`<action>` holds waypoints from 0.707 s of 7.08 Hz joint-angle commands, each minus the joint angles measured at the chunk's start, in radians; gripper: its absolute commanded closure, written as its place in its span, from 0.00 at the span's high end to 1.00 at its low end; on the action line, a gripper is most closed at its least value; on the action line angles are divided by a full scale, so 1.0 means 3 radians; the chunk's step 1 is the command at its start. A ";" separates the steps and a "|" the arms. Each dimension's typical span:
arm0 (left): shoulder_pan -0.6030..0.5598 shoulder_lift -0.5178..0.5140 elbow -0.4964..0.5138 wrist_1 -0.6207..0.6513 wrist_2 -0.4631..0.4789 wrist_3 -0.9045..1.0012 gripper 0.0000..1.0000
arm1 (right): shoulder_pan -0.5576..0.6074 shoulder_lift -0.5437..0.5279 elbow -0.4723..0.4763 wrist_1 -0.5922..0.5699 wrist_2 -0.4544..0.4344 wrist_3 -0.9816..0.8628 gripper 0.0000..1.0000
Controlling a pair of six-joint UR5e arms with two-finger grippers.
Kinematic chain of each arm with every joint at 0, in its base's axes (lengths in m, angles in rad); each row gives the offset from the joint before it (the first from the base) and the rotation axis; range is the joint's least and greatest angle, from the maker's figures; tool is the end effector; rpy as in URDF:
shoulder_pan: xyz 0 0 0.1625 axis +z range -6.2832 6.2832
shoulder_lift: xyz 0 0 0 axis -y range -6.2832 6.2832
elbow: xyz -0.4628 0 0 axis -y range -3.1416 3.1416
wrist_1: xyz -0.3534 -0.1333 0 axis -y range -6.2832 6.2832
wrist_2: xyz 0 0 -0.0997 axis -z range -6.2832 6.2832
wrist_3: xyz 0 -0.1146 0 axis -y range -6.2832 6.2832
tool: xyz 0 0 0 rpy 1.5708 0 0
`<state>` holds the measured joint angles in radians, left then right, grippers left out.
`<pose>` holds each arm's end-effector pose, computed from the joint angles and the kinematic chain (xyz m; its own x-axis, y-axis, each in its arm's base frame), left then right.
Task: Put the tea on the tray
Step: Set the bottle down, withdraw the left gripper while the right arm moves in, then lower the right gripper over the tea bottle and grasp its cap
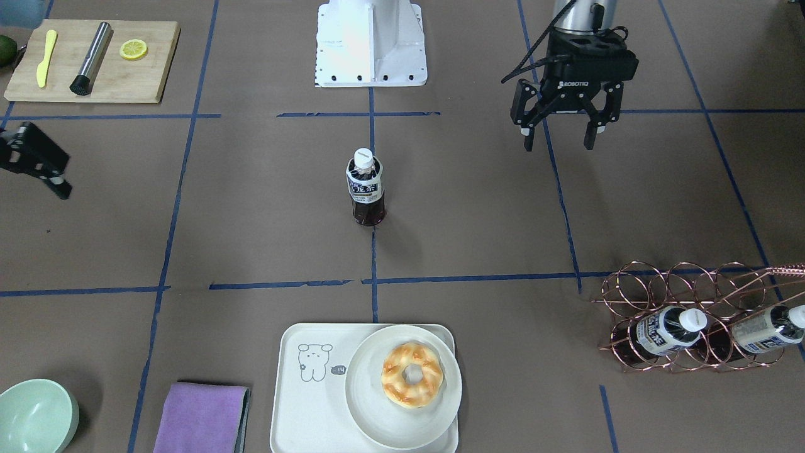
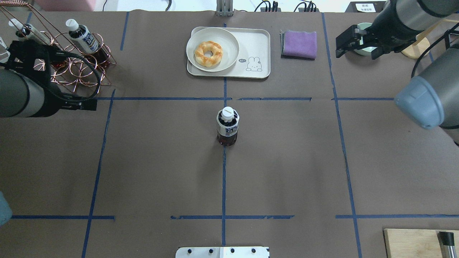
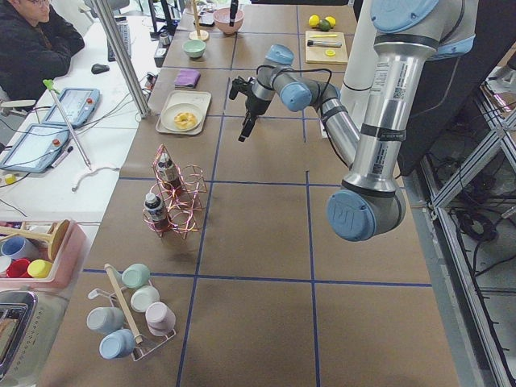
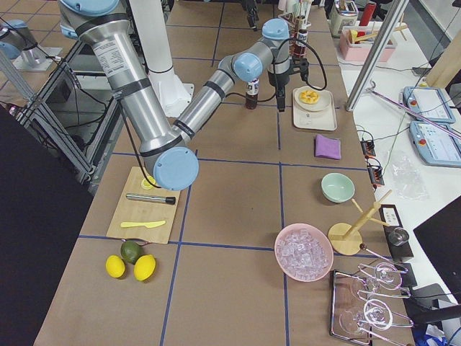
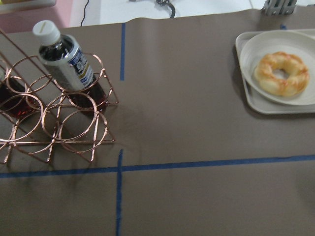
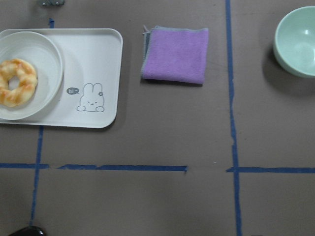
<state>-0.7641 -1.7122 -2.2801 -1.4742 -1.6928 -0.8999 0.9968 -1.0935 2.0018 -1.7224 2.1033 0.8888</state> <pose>0.2415 -0.3967 0.3697 0.8017 0.0864 -0.5914 0.1636 0.9200 0.3562 -0.2466 -0.5196 0.2983 0.6432 -0.0054 0.7656 -0.1659 0.9753 0.1462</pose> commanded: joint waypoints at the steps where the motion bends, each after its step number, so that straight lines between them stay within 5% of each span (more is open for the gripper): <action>1: -0.0219 0.0485 -0.0059 0.0000 -0.0268 0.0533 1.00 | -0.0559 0.0289 -0.0015 -0.0006 -0.0352 0.0609 1.00; 5: -0.0301 0.0717 -0.0115 -0.0066 -0.0466 0.0591 1.00 | -0.1246 0.1061 -0.0163 -0.0528 -0.0962 0.1192 1.00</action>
<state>-0.8477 -1.5100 -2.3079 -1.4914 -1.7953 -0.7252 0.6755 -0.8469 1.9798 -1.8553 1.8501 1.1750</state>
